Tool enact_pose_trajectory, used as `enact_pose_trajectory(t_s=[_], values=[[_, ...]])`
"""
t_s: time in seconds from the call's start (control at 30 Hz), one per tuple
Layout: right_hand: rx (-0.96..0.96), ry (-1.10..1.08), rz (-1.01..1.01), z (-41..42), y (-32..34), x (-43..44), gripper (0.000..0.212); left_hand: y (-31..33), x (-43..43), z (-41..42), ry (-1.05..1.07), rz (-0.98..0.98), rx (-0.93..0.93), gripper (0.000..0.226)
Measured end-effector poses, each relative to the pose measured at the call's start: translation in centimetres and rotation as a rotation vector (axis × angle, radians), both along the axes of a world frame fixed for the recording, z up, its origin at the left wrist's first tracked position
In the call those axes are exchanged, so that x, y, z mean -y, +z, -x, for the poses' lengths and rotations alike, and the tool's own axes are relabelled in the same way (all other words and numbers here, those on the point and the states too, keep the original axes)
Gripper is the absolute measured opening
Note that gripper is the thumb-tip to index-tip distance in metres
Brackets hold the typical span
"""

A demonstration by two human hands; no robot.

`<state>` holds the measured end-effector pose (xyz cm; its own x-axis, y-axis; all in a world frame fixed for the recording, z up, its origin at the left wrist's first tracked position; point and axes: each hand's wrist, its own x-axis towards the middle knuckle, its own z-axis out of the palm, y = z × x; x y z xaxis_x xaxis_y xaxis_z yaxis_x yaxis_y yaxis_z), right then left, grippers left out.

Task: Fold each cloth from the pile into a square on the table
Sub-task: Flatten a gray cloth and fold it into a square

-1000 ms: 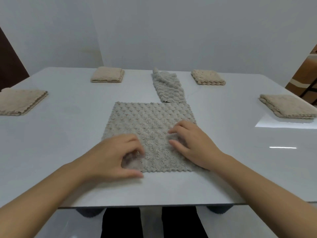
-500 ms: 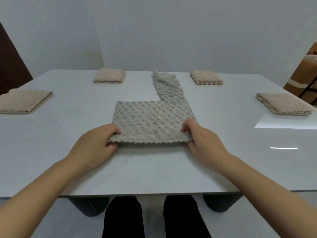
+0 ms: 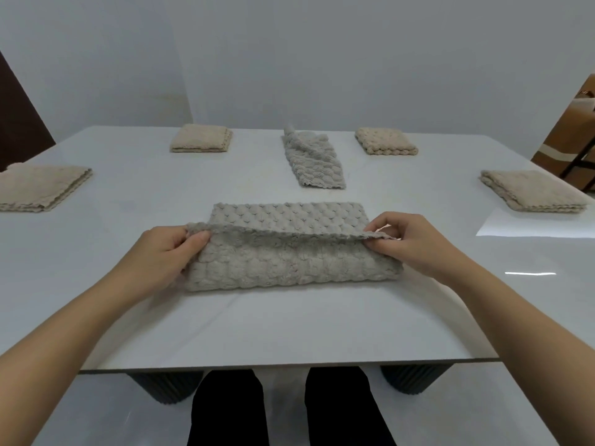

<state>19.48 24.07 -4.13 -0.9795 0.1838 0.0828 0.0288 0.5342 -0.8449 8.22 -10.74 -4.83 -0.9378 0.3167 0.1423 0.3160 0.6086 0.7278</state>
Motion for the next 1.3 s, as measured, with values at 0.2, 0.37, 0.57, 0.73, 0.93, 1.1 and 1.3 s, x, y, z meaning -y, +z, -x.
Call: enact_pose_trajectory(t_s=[0.2, 0.37, 0.57, 0.73, 0.93, 1.1, 1.3], values=[[0.052, -0.087, 0.204, 2.9, 0.5, -0.5, 0.018, 0.2, -1.4, 2.6, 0.067, -0.01, -0.016, 0.032], [0.011, -0.269, -0.093, 7.4, 0.0, -0.9, 0.036, 0.3, -3.9, 5.6, 0.189, 0.048, -0.145, 0.038], [0.124, -0.385, -0.568, 9.9, -1.7, -1.1, 0.026, -1.5, -5.6, 8.0, 0.236, 0.406, -0.262, 0.03], [-0.005, -0.33, -0.669, 10.0, -2.5, -1.2, 0.02, -2.4, -5.6, 8.4, 0.193, 0.404, -0.351, 0.015], [-0.035, -0.099, -0.65, 10.2, -2.6, -2.2, 0.01, -2.4, -4.8, 9.7, 0.047, 0.387, -0.242, 0.02], [-0.02, -0.02, -0.599, 10.0, -2.3, -1.9, 0.021, -1.9, -4.9, 9.1, -0.033, 0.252, -0.186, 0.008], [-0.03, -0.038, -0.397, 9.7, -2.0, -1.8, 0.028, -1.9, -4.5, 8.8, -0.044, -0.004, -0.099, 0.034]])
